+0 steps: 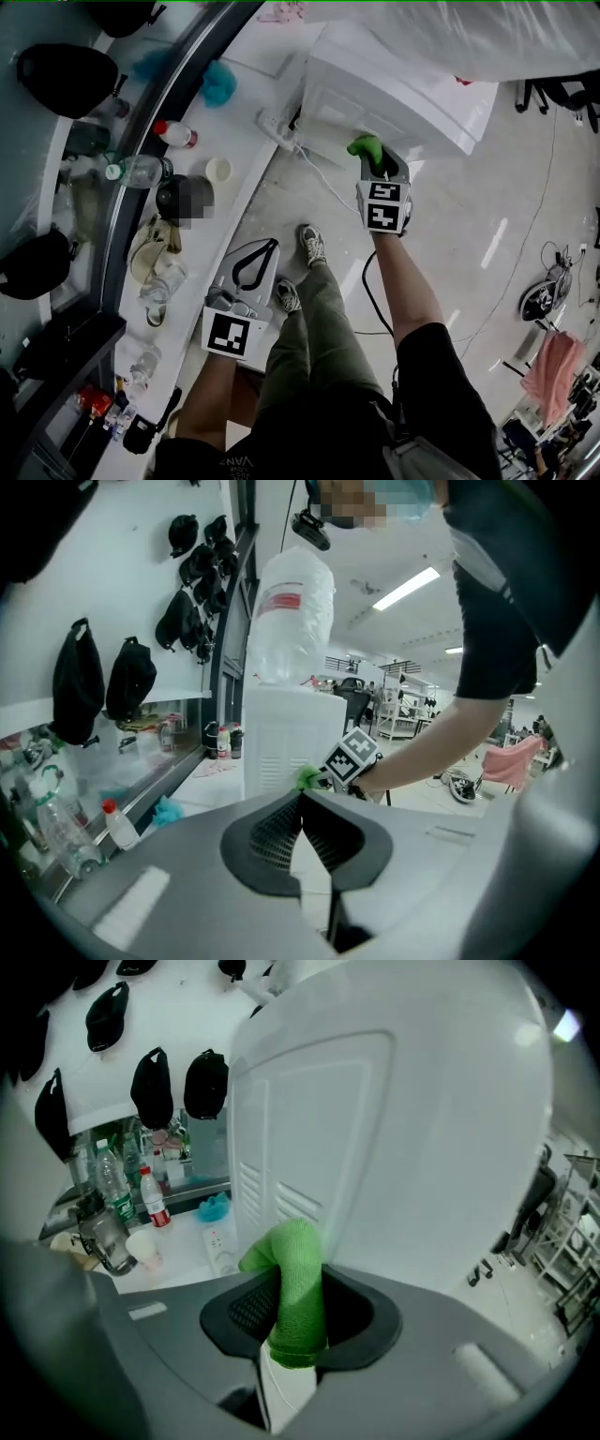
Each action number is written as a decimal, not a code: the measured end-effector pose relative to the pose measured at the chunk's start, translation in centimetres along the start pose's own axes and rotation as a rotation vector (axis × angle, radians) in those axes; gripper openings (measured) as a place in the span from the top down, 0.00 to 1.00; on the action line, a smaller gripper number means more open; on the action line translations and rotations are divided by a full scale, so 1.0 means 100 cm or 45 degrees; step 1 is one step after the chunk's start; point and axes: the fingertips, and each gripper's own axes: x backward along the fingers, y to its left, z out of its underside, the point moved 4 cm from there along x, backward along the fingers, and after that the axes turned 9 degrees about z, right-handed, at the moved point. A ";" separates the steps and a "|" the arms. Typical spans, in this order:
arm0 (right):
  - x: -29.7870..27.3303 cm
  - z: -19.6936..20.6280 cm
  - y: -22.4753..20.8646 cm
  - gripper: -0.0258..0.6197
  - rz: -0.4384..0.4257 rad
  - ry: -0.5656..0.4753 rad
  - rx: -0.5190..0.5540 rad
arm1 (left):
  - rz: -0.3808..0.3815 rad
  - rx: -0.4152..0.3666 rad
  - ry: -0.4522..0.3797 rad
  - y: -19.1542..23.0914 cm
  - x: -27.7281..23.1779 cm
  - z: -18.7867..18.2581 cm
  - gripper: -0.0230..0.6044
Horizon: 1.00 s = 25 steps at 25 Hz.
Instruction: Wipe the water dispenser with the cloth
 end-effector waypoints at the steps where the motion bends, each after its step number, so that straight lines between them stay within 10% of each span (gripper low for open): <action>1: 0.004 0.006 -0.009 0.78 0.015 0.006 -0.005 | 0.015 -0.007 0.003 -0.004 -0.003 -0.001 0.96; 15: 0.039 0.059 -0.088 0.78 0.189 0.069 -0.104 | 0.110 -0.059 -0.015 -0.042 -0.027 -0.011 0.96; 25: 0.021 0.059 0.004 0.78 -0.070 0.071 0.020 | 0.056 -0.014 -0.002 -0.028 -0.025 0.007 0.96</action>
